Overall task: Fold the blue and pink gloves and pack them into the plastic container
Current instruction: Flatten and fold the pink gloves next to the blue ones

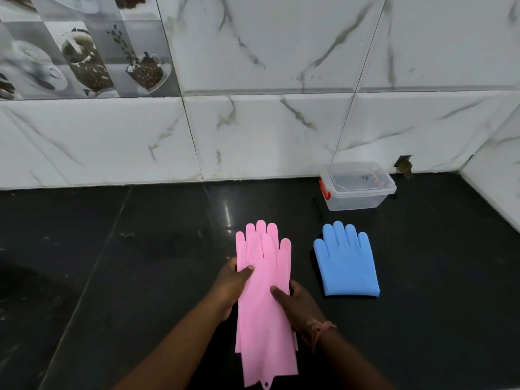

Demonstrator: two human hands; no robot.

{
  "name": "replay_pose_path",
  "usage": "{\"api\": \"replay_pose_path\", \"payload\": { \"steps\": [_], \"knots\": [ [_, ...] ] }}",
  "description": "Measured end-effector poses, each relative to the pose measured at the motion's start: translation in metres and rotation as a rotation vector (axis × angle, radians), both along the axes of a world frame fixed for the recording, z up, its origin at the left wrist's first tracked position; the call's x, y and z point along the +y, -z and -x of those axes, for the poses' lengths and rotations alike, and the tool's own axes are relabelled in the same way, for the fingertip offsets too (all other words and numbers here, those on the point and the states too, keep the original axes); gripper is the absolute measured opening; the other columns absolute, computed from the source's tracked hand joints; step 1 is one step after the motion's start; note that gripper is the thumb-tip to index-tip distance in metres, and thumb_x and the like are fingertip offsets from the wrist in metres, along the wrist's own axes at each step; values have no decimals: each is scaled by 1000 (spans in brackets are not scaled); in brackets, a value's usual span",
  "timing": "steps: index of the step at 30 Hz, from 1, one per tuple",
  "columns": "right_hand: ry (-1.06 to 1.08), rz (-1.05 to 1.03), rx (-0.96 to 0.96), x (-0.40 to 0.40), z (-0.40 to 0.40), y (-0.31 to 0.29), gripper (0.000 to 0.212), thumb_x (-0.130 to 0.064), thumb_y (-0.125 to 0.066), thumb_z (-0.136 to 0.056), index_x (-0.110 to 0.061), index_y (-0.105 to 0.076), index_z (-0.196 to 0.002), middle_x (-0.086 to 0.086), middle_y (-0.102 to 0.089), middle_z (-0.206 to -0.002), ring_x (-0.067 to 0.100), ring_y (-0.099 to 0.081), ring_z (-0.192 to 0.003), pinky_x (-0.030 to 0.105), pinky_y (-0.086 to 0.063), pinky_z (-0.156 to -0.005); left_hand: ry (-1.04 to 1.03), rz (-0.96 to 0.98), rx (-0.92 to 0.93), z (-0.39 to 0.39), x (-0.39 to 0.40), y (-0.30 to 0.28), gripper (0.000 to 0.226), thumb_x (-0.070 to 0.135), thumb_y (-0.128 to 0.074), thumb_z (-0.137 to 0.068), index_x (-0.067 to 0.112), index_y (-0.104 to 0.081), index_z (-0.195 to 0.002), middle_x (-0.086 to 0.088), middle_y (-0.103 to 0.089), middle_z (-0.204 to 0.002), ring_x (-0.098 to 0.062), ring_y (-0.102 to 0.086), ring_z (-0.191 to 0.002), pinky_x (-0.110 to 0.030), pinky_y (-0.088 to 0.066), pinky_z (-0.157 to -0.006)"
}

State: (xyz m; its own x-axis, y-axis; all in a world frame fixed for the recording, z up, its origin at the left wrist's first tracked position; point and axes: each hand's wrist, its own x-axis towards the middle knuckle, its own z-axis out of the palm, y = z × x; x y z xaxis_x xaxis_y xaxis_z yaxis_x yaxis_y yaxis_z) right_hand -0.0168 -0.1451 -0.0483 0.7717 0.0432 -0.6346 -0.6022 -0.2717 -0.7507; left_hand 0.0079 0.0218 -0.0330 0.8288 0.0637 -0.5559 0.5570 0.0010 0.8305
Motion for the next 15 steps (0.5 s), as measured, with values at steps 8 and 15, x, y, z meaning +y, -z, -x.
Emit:
{"api": "replay_pose_path", "payload": {
  "steps": [8,15],
  "knots": [
    [77,-61,-190,5,-17,-8,49,-38,-52,-97,-24,-42,-143,-1,-54,-139,20,-53,-122,46,-44,-107,-21,-147,-166,-27,-7,-12,23,14,-52,-103,18,-67,-120,-3,-73,-119,-19,-70,-104,-38,-60,-88],
    [119,12,-275,2,-30,-9,53,-38,-47,-100,-25,-34,-149,-4,-45,-148,19,-47,-130,40,-40,-108,-106,-43,-125,-42,-9,0,34,14,-55,-104,12,-60,-137,-7,-70,-128,-27,-67,-116,-51,-53,-107]
  ]
}}
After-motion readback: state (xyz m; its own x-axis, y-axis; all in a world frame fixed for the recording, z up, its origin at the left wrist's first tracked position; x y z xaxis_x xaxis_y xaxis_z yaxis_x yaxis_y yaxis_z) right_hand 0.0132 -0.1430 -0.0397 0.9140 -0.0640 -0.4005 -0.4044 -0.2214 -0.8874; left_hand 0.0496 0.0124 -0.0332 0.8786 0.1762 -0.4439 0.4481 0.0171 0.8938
